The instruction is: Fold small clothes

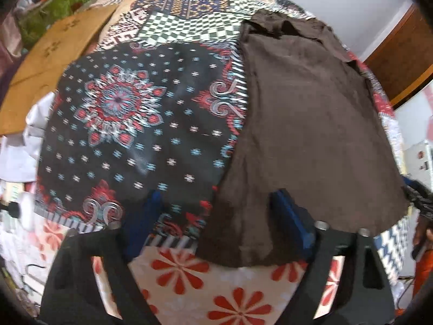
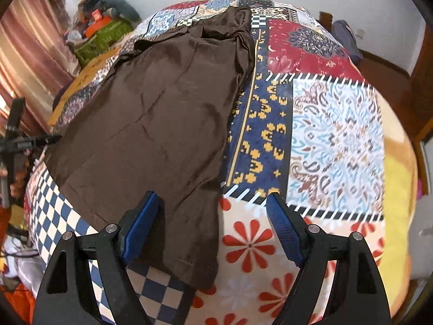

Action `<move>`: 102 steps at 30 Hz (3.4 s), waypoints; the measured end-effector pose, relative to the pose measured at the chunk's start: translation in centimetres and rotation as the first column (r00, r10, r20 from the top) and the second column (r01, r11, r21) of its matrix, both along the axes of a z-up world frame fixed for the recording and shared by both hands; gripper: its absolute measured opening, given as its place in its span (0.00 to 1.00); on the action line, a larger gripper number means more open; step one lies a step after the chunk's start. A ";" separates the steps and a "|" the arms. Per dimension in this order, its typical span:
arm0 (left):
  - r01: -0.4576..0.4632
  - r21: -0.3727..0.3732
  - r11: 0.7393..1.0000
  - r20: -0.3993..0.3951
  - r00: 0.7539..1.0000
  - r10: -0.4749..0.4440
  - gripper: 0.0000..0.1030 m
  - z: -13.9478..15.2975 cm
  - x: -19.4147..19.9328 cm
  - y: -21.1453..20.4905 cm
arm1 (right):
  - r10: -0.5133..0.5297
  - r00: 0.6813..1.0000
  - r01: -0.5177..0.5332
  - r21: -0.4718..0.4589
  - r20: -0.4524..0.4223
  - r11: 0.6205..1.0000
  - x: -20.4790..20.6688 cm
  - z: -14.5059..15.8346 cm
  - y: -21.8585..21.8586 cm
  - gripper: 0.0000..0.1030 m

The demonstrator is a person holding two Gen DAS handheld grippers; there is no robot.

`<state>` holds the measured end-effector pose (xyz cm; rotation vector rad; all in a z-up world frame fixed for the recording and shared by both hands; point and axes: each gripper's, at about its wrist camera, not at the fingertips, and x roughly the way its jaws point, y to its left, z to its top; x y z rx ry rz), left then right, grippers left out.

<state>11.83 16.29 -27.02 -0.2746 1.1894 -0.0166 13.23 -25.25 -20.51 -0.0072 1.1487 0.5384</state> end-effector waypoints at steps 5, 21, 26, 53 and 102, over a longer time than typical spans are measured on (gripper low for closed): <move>0.006 -0.073 0.997 0.009 1.000 -0.006 0.24 0.5 -0.5 -0.4 | 0.009 0.999 -0.007 0.091 -0.031 0.996 -0.8 0.2 -0.1 0.25; 0.059 0.073 0.996 0.211 0.975 -0.074 0.02 10.4 0.2 -2.9 | -0.046 0.985 0.019 0.157 0.166 0.987 1.5 6.9 -2.1 0.05; 0.038 0.051 0.998 0.283 0.958 -0.051 0.02 13.9 4.6 -2.7 | -0.062 0.964 0.017 0.172 0.260 0.985 4.2 10.3 -1.0 0.05; -0.125 -0.001 0.992 0.251 0.960 0.121 0.58 6.4 26.2 2.8 | -0.099 0.959 0.086 0.061 0.265 0.994 23.8 6.9 1.6 0.55; 0.094 0.260 0.961 0.013 0.995 -0.101 0.23 1.6 12.4 -1.5 | -0.130 0.982 0.132 -0.011 0.134 0.991 11.9 2.7 -3.7 0.66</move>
